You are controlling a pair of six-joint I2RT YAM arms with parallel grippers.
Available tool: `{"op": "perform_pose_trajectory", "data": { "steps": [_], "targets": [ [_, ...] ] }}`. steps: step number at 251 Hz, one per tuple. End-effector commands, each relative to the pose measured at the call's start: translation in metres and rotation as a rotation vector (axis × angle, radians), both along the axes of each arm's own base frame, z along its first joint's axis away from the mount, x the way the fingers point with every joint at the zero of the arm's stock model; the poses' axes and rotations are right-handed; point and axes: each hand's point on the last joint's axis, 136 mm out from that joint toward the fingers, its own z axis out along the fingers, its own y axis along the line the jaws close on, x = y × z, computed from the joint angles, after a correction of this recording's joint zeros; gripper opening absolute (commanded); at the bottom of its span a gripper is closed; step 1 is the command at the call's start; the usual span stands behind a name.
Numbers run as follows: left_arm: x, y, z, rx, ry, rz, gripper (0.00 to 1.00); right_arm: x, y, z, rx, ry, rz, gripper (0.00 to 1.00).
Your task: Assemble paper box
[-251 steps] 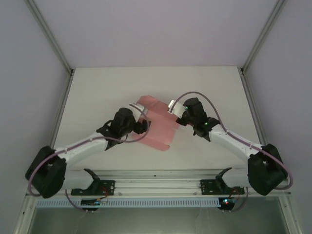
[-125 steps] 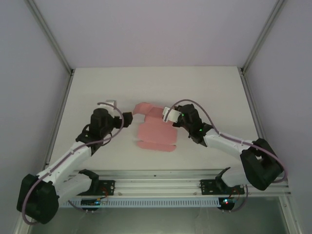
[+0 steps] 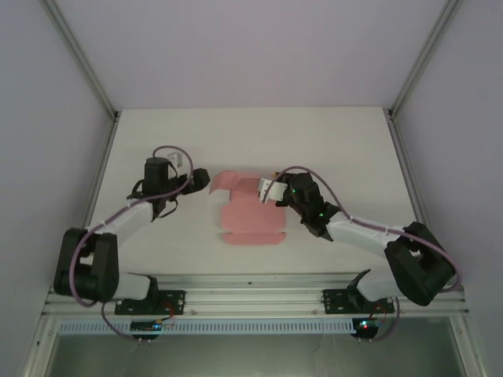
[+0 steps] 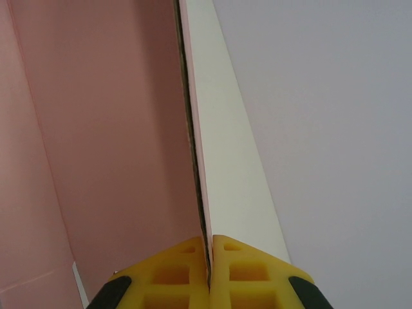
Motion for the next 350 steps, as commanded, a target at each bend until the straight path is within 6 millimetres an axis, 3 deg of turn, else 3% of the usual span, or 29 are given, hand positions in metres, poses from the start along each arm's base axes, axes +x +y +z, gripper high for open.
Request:
{"op": "perform_pose_trajectory", "data": {
  "steps": [1, 54, 119, 178, 225, 261, 350],
  "targets": [
    [-0.007, -0.054, 0.036, -0.103, -0.151, -0.303, 0.96, 0.003, 0.000, 0.001, -0.009, -0.013, -0.013, 0.00],
    [-0.034, -0.099, 0.023, -0.053, -0.182, -0.471, 0.85, 0.007, -0.003, -0.008, -0.038, 0.010, -0.042, 0.00],
    [-0.040, -0.130, 0.009, -0.050, -0.180, -0.525, 0.83, 0.012, -0.005, -0.001, -0.026, -0.013, -0.077, 0.00],
    [-0.034, -0.117, -0.002, 0.011, -0.157, -0.448, 0.83, 0.014, -0.012, -0.002, -0.039, -0.018, -0.111, 0.00],
    [-0.045, -0.090, -0.010, 0.108, -0.143, -0.388, 0.83, 0.012, -0.017, 0.000, -0.078, -0.042, -0.111, 0.00],
    [-0.055, -0.082, -0.010, 0.145, -0.156, -0.403, 0.77, 0.011, -0.016, 0.001, -0.076, -0.044, -0.104, 0.00],
    [-0.066, -0.131, -0.006, 0.053, -0.169, -0.643, 0.63, 0.016, -0.015, -0.003, -0.101, -0.031, -0.124, 0.00]
  ]
}}
